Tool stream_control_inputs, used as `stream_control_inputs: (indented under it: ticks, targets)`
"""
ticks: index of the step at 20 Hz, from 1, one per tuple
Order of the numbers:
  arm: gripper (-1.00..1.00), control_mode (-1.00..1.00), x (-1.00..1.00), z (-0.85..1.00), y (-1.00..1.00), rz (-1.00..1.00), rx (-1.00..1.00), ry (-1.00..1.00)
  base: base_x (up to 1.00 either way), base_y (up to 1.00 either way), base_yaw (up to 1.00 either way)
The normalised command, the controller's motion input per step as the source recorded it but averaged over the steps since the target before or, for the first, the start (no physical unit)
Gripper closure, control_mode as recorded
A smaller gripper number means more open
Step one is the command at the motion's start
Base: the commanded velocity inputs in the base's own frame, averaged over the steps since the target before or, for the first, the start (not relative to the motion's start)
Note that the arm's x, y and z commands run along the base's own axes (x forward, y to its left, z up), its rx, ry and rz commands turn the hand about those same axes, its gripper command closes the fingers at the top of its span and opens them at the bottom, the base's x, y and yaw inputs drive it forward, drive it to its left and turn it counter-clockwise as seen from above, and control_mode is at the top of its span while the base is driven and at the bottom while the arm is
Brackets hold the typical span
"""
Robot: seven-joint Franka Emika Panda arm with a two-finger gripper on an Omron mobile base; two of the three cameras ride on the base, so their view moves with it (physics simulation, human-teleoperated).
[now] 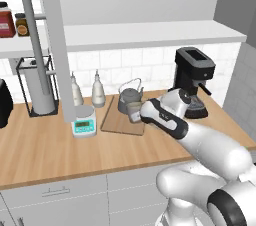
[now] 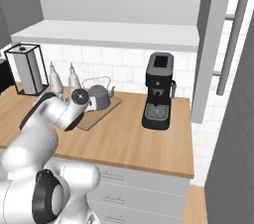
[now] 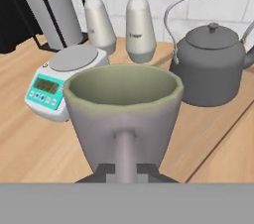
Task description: Pick the kettle from the counter and place it on the tray. Then pick the mug from the cabinet and place it on the tray. Then close the cabinet doors.
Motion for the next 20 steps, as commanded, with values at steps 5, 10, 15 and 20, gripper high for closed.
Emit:
stream_control_inputs:
  ticks: [5, 10, 15, 20]
  targets:
    - [1.00, -1.00, 0.22, -0.44, 0.19, 0.02, 0.00, -0.01, 0.00, 0.00, 0.00]
    - [1.00, -1.00, 0.32, -0.28, 0.04, 0.02, 0.00, -0.05, 0.00, 0.00, 0.00]
    - [1.00, -1.00, 0.28, -0.27, 0.00, 0.04, 0.00, 0.00, 0.00, 0.00, 0.00]
    - [1.00, -1.00, 0.15, -0.35, 0.00, 0.02, -0.03, 0.00, 0.00, 0.00, 0.00]
